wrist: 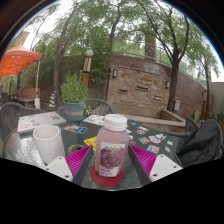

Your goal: Pour water

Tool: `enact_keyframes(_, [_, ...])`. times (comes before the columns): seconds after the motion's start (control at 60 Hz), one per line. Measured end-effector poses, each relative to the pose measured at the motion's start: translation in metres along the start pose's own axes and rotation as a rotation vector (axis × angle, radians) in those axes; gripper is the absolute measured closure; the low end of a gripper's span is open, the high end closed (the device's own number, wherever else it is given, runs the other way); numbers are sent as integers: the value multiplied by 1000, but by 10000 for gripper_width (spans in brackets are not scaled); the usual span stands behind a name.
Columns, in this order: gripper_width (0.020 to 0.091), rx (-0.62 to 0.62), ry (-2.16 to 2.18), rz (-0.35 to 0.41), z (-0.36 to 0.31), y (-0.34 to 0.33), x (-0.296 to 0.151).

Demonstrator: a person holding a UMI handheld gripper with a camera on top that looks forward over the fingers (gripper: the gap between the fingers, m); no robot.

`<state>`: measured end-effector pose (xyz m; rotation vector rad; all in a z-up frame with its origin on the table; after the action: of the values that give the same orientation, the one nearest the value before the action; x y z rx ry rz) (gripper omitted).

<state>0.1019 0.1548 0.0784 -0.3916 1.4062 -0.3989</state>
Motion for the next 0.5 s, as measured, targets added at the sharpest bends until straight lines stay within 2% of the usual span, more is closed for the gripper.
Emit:
enact_keyframes(0.233, [271,13,19,20,-6,-79,12])
enact_keyframes(0.5, [270,-19,66,89,-15,-219,31])
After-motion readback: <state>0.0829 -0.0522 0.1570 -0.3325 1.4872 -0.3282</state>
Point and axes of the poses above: the point between the fingertips, and its own axes, seen from behind it with the camera up: z to the right, x down, y forward, the way the camera looks, the point moved 3 cm from there along -y, backward, against the way the camera looks, and after that the axes turned 15 degrees about -z, right-handed, at the moved point
